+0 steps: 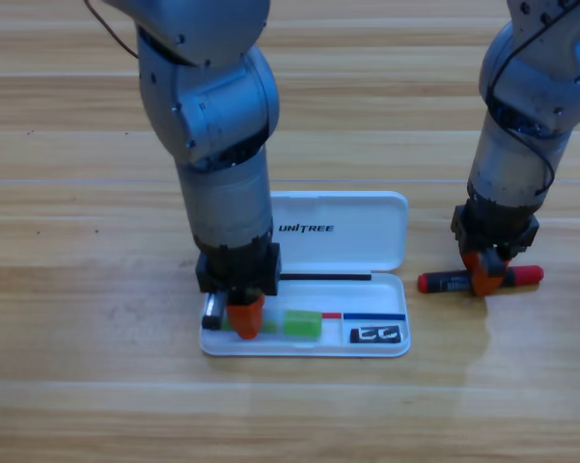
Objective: Clean up eraser and pencils
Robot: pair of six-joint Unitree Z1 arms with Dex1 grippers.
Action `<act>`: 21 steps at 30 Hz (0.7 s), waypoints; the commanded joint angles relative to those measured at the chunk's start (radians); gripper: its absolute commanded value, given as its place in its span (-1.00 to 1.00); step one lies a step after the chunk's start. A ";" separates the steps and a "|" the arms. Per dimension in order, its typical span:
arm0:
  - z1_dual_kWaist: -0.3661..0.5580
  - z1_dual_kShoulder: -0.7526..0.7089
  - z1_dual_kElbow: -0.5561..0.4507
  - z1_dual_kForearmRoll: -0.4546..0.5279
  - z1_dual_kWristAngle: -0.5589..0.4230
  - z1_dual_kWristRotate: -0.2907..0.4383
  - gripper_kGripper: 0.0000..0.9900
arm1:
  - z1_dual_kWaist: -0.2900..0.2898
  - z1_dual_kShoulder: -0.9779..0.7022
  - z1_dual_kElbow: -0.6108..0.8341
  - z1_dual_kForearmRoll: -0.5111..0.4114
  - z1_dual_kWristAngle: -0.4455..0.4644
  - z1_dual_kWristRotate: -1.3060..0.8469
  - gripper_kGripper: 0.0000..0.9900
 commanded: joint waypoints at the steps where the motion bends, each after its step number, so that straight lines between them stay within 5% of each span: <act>1: -0.018 0.051 -0.011 -0.002 -0.011 -0.018 -1.00 | -0.035 0.090 0.043 0.013 0.009 -0.029 -1.00; 5: -0.018 0.046 -0.011 0.001 -0.009 -0.021 -1.00 | -0.036 0.072 0.040 0.014 0.009 -0.017 -1.00; 8: -0.018 0.040 -0.011 0.007 -0.006 -0.026 0.36 | -0.036 0.035 0.040 0.020 0.009 0.014 -1.00; 10: -0.018 0.032 -0.011 0.009 -0.005 -0.030 0.88 | -0.036 0.006 0.043 0.022 0.009 0.029 -1.00; 21: -0.017 -0.007 -0.008 0.035 0.002 -0.030 1.00 | 0.007 -0.172 0.044 0.166 0.033 0.083 -1.00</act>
